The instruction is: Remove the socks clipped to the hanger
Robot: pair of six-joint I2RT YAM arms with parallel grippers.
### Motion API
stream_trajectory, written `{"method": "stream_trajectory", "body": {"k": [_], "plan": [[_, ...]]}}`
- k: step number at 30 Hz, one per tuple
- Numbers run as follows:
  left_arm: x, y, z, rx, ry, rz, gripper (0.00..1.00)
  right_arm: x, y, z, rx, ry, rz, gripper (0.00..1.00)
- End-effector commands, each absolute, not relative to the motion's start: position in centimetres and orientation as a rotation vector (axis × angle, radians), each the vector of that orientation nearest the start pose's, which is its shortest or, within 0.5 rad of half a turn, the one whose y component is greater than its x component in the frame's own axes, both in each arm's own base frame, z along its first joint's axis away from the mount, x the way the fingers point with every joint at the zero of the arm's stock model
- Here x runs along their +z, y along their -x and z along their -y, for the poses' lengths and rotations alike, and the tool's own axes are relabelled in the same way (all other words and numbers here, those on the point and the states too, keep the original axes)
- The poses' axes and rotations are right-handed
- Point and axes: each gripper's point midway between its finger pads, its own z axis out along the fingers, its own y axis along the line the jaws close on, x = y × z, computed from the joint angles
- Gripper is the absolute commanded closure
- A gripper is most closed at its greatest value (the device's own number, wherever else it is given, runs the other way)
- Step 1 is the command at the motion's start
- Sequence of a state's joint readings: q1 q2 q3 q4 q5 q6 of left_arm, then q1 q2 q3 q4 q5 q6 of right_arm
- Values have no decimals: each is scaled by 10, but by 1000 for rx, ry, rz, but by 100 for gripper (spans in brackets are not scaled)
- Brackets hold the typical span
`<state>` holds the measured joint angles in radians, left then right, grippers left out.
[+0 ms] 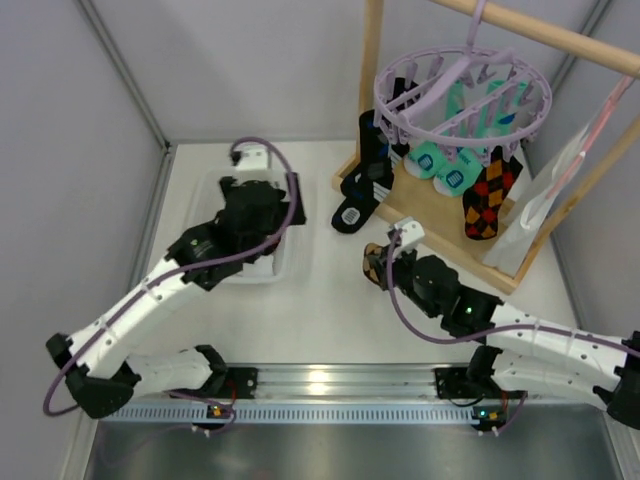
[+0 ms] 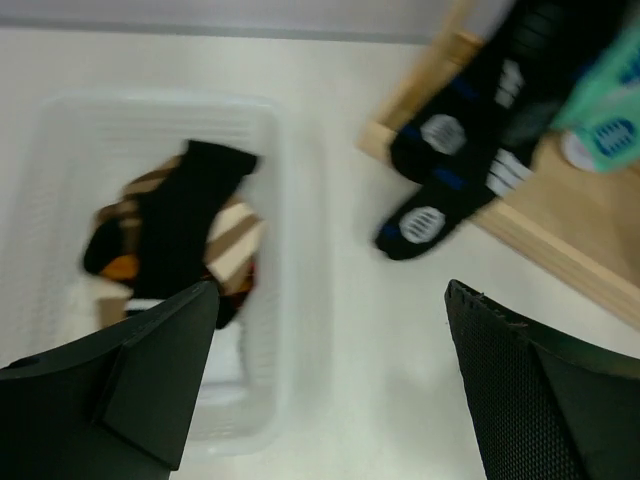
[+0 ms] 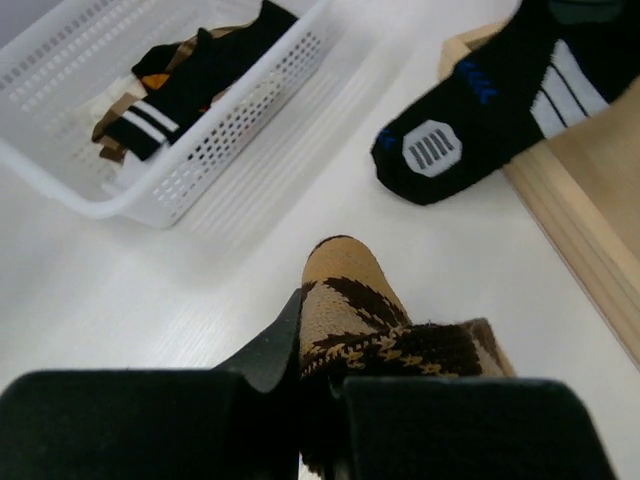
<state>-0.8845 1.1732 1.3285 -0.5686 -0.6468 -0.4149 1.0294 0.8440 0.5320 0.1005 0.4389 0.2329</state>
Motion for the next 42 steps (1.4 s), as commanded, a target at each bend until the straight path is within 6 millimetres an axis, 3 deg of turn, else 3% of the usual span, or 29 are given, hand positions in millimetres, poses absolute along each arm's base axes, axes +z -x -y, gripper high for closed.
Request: {"method": "stream_trajectory", "body": {"k": [1, 3, 4, 6, 7, 9, 10, 12, 13, 16, 17, 18, 20, 21, 23, 26, 27, 29, 30, 32, 33, 34, 35, 36, 38, 39, 41, 42], "plan": [[300, -282, 102, 27, 249, -1990, 2, 236, -222, -289, 610, 585, -1714, 100], [296, -276, 67, 112, 320, -2003, 2, 243, -222, -315, 675, 683, -1713, 100], [300, -271, 36, 171, 405, -1978, 2, 250, -232, -336, 678, 725, -1711, 100], [297, -258, 5, 256, 460, -1972, 2, 252, -240, -362, 693, 804, -1721, 100], [305, -246, -18, 281, 538, -1916, 2, 262, -254, -388, 698, 828, -1704, 100], [309, -229, -37, 296, 612, -1849, 2, 261, -258, -415, 745, 903, -1718, 100], [310, -225, -42, 302, 631, -1831, 2, 263, -272, -441, 766, 918, -1711, 100], [312, -215, -49, 296, 669, -1786, 2, 255, -281, -465, 789, 971, -1733, 100], [313, -212, -51, 288, 680, -1771, 2, 254, -295, -489, 790, 990, -1728, 100], [321, -198, -59, 283, 705, -1717, 2, 243, -318, -522, 770, 1005, -1759, 96], [324, -195, -61, 280, 698, -1707, 2, 241, -323, -527, 765, 1000, -1761, 87], [327, -190, -62, 266, 697, -1693, 2, 241, -330, -533, 761, 987, -1760, 66], [328, -187, -63, 258, 688, -1687, 2, 246, -333, -536, 773, 979, -1754, 41], [324, -186, -58, 228, 671, -1699, 2, 251, -334, -535, 777, 966, -1745, 17], [318, -190, -52, 195, 657, -1719, 2, 267, -332, -529, 777, 946, -1724, 12], [308, -202, -31, 104, 572, -1772, 2, 286, -333, -501, 731, 886, -1717, 10], [301, -207, -21, 66, 533, -1802, 2, 288, -330, -478, 706, 850, -1732, 10], [294, -217, 7, -67, 422, -1847, 2, 294, -328, -454, 686, 785, -1721, 10], [290, -221, 17, -107, 381, -1864, 2, 286, -320, -426, 660, 741, -1756, 10], [287, -228, 47, -243, 250, -1885, 2, 281, -311, -399, 635, 693, -1772, 10], [285, -231, 56, -282, 216, -1898, 2, 273, -301, -371, 597, 652, -1796, 9], [285, -233, 67, -336, 182, -1908, 2, 268, -296, -356, 573, 622, -1811, 9], [285, -231, 85, -432, 120, -1924, 2, 263, -291, -340, 547, 590, -1824, 9], [288, -235, 99, -500, 82, -1916, 2, 255, -281, -312, 516, 533, -1839, 8], [291, -230, 129, -668, -25, -1922, 2, 247, -276, -282, 474, 468, -1854, 8], [290, -232, 137, -705, -52, -1932, 2, 238, -273, -257, 440, 405, -1869, 8], [301, -232, 151, -786, -111, -1909, 2, 224, -270, -231, 407, 334, -1912, 9], [297, -238, 156, -800, -117, -1938, 2, 217, -272, -205, 362, 229, -1920, 9]]}}
